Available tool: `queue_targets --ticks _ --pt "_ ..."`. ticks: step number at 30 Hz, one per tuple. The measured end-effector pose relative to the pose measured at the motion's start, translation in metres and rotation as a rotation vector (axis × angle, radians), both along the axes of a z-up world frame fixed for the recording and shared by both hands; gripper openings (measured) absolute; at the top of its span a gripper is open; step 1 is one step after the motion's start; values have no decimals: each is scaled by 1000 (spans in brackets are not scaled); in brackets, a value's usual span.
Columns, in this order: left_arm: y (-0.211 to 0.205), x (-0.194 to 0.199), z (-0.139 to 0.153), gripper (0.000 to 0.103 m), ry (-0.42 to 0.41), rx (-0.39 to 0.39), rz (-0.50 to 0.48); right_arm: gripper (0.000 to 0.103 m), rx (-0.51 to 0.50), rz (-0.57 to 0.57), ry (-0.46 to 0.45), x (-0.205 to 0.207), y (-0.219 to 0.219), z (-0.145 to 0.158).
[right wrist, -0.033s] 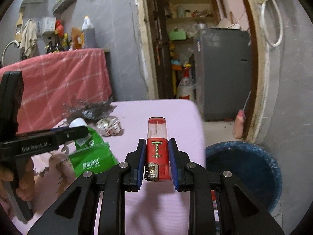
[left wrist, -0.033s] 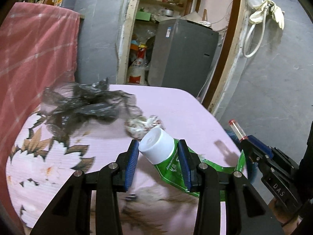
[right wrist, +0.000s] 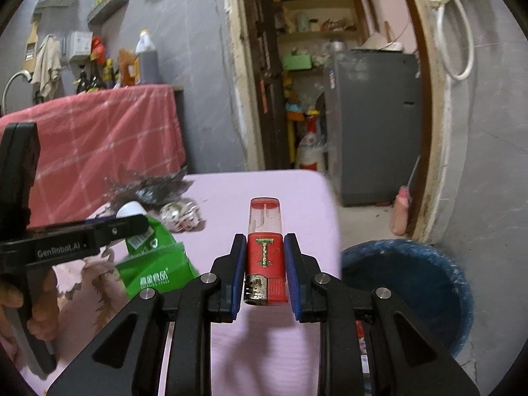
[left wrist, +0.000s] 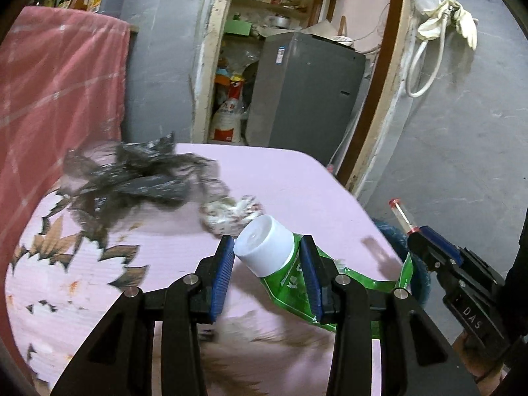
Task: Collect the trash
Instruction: 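Hold the green carton with the left gripper while the right gripper grasps the red lighter, then carry the green carton and red lighter over the blue bin and open both grippers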
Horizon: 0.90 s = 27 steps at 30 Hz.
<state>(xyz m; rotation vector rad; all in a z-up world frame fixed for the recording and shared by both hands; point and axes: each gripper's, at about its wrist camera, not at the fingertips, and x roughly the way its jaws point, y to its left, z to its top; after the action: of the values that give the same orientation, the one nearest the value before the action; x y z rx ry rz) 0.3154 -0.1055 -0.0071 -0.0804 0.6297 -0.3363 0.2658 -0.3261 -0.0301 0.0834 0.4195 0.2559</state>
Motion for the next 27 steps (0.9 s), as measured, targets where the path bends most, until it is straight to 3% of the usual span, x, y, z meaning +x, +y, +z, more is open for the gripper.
queue_targets --ticks 7,14,20,27 --pt "-55 8 3 35 -15 -20 -59 21 -2 -90 -42 -5 -50 9" --pt "-136 30 -5 35 6 -36 -120 21 -35 -174 -54 -2 -112 7" --pt "-204 39 -29 35 4 54 -152 21 -17 -239 -26 7 -159 -15" --pt "-234 55 -64 35 62 102 -154 21 21 -277 35 19 -194 -40"
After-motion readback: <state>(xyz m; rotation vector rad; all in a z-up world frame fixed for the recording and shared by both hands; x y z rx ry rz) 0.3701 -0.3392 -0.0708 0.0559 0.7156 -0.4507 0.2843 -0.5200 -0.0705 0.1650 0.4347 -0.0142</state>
